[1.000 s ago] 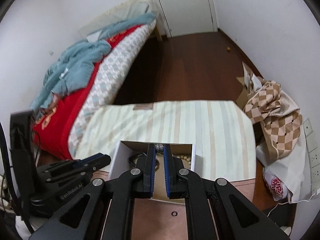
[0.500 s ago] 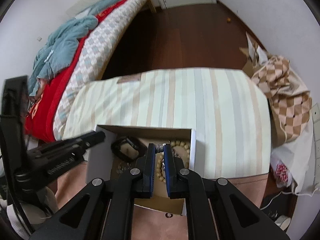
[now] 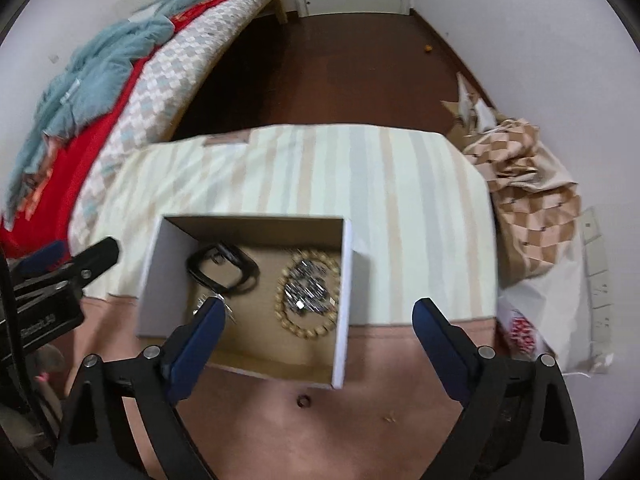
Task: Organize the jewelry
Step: 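Open both grippers over the box to drop the ring and earring, then pull both open grippers back from the box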
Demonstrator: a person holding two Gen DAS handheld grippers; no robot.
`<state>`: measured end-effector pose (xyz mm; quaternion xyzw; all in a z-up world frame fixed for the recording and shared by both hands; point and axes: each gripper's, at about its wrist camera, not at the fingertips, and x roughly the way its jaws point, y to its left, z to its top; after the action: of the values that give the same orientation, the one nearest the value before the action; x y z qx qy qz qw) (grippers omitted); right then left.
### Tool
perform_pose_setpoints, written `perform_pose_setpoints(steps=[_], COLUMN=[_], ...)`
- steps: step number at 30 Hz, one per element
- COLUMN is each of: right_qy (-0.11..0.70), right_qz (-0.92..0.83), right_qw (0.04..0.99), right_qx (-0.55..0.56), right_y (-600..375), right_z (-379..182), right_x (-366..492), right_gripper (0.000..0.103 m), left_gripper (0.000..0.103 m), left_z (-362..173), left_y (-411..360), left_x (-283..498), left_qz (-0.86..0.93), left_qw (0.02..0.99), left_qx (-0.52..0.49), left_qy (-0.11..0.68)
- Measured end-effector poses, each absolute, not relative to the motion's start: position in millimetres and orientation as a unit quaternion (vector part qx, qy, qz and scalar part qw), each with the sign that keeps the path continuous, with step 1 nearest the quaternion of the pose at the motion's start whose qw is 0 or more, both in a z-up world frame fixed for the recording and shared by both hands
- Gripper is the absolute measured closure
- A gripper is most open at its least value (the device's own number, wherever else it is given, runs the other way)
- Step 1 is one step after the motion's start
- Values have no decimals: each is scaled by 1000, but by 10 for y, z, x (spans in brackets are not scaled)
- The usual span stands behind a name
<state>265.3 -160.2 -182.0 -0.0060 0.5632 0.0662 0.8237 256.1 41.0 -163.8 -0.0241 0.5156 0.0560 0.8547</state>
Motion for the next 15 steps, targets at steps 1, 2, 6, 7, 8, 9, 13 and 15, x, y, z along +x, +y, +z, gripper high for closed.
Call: perform_pose_setpoints(steps=[1, 2, 6, 7, 8, 9, 13, 15], right_qy=[564, 563, 562, 560, 558, 555, 543, 533], right_qz=[63, 59, 50, 48, 46, 43, 36, 32], right_qw=[823, 824, 826, 827, 828, 831, 839, 845], right_qx=[-10, -16, -17, -17, -18, -18, -16, -17], right_y=[-1600, -1590, -1613, -1622, -1621, -1631, -1670, -1685], right_z=[-1828, -1835, -1831, -1813, -1799, -1769, -1608, -1495], right_x=[2622, 2554, 2359, 2312, 2274, 2217, 2016, 1910], right_gripper=[1, 0, 0, 0, 0, 0, 0, 0], left_gripper=[1, 1, 0, 0, 0, 0, 0, 0], left_z=[-1642, -1650, -1661, -1651, -1641, -1617, -1494, -1405], left_y=[404, 399, 363, 356, 344, 337, 316, 306], left_x=[2516, 2448, 2259, 2199, 2161, 2102, 1901, 1794], left_qz=[59, 63, 65, 66, 67, 67, 67, 70], left_qw=[855, 855, 854, 855, 855, 857, 865, 870], left_qx=[-22, -18, -12, -10, -9, -7, -3, 1], left_qy=[515, 515, 516, 515, 514, 511, 498, 487])
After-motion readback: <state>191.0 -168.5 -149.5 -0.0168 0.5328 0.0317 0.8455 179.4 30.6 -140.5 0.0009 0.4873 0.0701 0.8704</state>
